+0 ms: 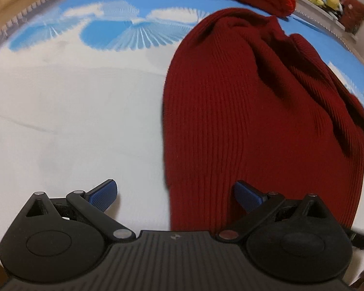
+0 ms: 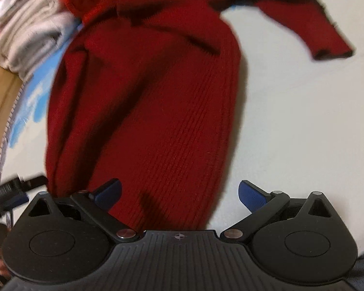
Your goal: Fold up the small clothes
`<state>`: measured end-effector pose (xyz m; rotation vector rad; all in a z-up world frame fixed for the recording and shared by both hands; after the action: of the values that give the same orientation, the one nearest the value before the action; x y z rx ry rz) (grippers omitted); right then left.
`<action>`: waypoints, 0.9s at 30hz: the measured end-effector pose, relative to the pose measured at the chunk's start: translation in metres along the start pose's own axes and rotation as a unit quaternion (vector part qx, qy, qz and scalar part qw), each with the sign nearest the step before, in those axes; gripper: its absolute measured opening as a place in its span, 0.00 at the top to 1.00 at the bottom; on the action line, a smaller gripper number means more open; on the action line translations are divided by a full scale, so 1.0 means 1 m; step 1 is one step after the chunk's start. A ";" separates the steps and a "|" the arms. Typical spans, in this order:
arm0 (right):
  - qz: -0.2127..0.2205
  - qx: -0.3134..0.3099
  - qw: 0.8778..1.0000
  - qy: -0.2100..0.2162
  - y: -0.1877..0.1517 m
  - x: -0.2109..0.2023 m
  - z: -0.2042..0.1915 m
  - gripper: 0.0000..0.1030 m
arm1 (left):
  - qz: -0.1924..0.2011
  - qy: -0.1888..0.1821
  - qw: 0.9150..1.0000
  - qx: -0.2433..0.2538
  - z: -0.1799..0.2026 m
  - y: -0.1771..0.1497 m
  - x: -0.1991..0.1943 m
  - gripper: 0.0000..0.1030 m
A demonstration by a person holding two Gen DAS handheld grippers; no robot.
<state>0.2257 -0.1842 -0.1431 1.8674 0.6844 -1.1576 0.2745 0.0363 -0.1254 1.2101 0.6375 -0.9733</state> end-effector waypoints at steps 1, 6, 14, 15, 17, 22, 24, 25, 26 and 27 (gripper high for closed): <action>0.021 -0.021 1.000 -0.003 -0.002 -0.002 -0.007 0.40 | 0.002 -0.002 1.000 -0.012 -0.003 0.006 0.004 0.01; 0.064 -0.091 0.993 -0.027 0.002 -0.024 -0.016 0.90 | 0.041 0.113 0.992 0.032 -0.007 0.042 0.016 0.43; 0.190 0.003 0.974 -0.122 0.075 -0.065 0.063 0.90 | 0.068 0.130 0.989 -0.024 -0.058 0.069 0.008 0.23; 0.191 0.011 0.972 -0.139 0.076 -0.060 0.070 0.90 | 0.070 0.100 0.992 -0.028 -0.054 0.066 0.004 0.16; 0.164 0.017 0.975 -0.148 0.074 -0.046 0.075 0.90 | 0.072 0.038 0.997 -0.013 -0.036 0.060 0.000 0.15; 0.159 -0.005 0.977 -0.142 0.067 -0.039 0.060 0.90 | 0.019 -0.082 0.996 0.035 0.016 0.046 0.026 0.02; 0.166 -0.019 0.975 -0.148 0.065 -0.039 0.058 0.90 | -0.011 -0.112 0.993 0.022 0.028 0.037 0.044 0.03; 0.166 -0.025 0.974 -0.153 0.062 -0.037 0.058 0.90 | -0.028 -0.130 0.991 0.014 0.031 0.035 0.052 0.07; 0.165 -0.028 0.974 -0.155 0.062 -0.035 0.061 0.90 | -0.034 -0.140 0.990 0.006 0.033 0.032 0.057 0.31; 0.163 -0.030 0.974 -0.157 0.063 -0.033 0.060 0.90 | -0.029 -0.138 0.990 0.004 0.035 0.033 0.058 0.63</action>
<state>0.2325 -0.2691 -0.1059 1.6222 0.2229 -1.1634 0.3276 -0.0120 -0.1496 1.0437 0.4525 -1.1686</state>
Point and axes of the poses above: each gripper's, at about its wrist camera, not at the fingertips, and x roughly the way its jaws point, z to its right, y to its top, the point moved 1 cm from there along x, roughly the way its jaws point, and after that the axes turned 11 degrees about -y, right-handed, at the moved point
